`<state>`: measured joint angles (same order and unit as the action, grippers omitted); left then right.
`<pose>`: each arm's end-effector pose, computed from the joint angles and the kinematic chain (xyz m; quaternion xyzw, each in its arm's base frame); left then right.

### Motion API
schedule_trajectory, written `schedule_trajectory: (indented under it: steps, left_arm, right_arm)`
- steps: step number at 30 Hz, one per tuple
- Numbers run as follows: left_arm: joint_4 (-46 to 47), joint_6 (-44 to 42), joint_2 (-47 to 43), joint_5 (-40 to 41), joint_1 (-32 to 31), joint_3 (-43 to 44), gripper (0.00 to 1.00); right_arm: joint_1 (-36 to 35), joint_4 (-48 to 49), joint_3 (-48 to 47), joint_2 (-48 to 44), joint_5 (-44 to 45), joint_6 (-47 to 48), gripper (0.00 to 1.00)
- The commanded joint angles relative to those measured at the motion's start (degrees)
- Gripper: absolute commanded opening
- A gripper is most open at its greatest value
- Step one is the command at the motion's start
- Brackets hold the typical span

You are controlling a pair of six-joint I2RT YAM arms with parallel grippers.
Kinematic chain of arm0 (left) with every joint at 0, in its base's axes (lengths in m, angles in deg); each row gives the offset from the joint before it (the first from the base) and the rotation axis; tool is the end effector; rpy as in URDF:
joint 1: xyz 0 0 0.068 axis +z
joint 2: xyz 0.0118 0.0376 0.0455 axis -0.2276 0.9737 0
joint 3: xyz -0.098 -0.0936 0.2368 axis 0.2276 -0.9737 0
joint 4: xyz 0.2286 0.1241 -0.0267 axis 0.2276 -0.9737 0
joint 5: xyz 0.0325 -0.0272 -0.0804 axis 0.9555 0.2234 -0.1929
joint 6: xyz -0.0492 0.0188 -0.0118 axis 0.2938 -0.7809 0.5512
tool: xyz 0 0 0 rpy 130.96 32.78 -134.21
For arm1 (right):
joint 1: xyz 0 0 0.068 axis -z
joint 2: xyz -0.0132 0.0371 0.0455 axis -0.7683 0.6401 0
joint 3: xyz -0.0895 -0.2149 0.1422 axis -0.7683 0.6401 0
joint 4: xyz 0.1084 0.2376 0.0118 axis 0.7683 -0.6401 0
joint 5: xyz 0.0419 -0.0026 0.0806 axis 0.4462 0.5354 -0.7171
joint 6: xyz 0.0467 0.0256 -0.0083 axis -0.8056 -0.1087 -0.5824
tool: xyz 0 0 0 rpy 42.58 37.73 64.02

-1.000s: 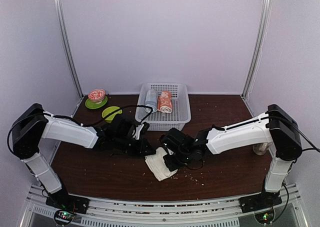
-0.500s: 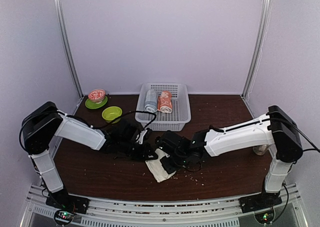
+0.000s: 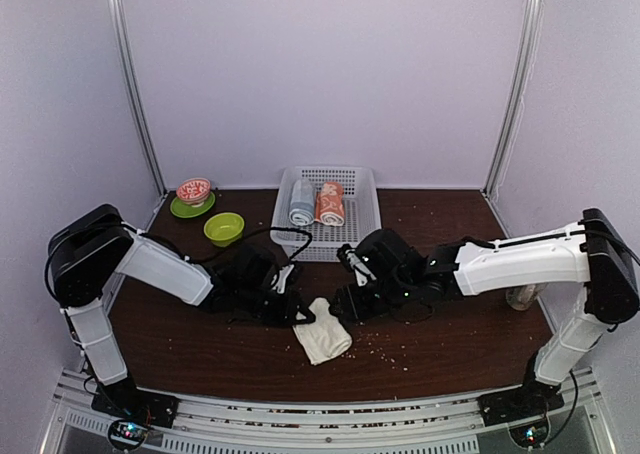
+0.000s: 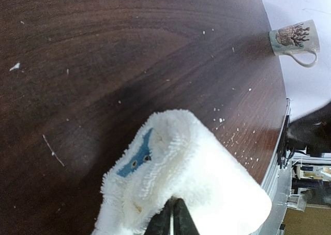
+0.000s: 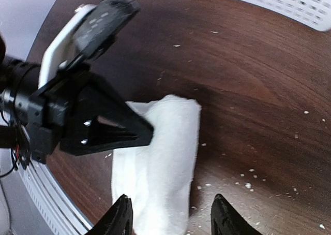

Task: Roll the towels
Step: Roll the towel at the center of the board.

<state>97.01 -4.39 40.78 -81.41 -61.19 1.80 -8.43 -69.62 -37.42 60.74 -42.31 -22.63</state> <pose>0.2173 -0.2646 0.1180 0.0772 0.8956 -0.4257 0.1034 0.1739 0.2961 0.2061 -0.2125 0.9090 0.3073 0.1850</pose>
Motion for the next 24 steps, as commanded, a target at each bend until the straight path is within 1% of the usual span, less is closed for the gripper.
schedule_trajectory:
  steps: [1, 7, 10, 13, 20, 24]
  left_arm:
    - [-0.34, -0.6, 2.25, 1.35, 0.27, -0.8, 0.06]
    - [-0.51, -0.6, 2.14, 1.33, 0.3, -0.88, 0.06]
    - [-0.78, -0.65, 1.71, 1.41, 0.25, -1.06, 0.06]
    - [-1.59, -0.76, 0.89, 1.59, 0.3, -1.08, 0.06]
    - [-4.9, -1.92, -3.21, 2.72, 0.28, -1.23, 0.08]
    - [-5.47, -2.14, -3.64, 2.83, 0.31, -1.32, 0.08]
  right_arm:
    - [4.47, 5.27, 5.61, -0.34, -1.89, -7.02, 0.52]
    - [5.05, 4.77, 3.62, 4.6, -3.49, -6.89, 0.51]
    - [4.98, 5.99, 3.11, 5.7, -5.2, -6.8, 0.52]
    - [4.44, 5.03, 1.76, 6.93, -6.39, -5.81, 0.52]
    - [2.78, 5.18, 0.62, 6.43, -6.34, -6.09, 0.55]
    - [1.28, 4.42, -1.02, 7.25, -6.48, -5.62, 0.55]
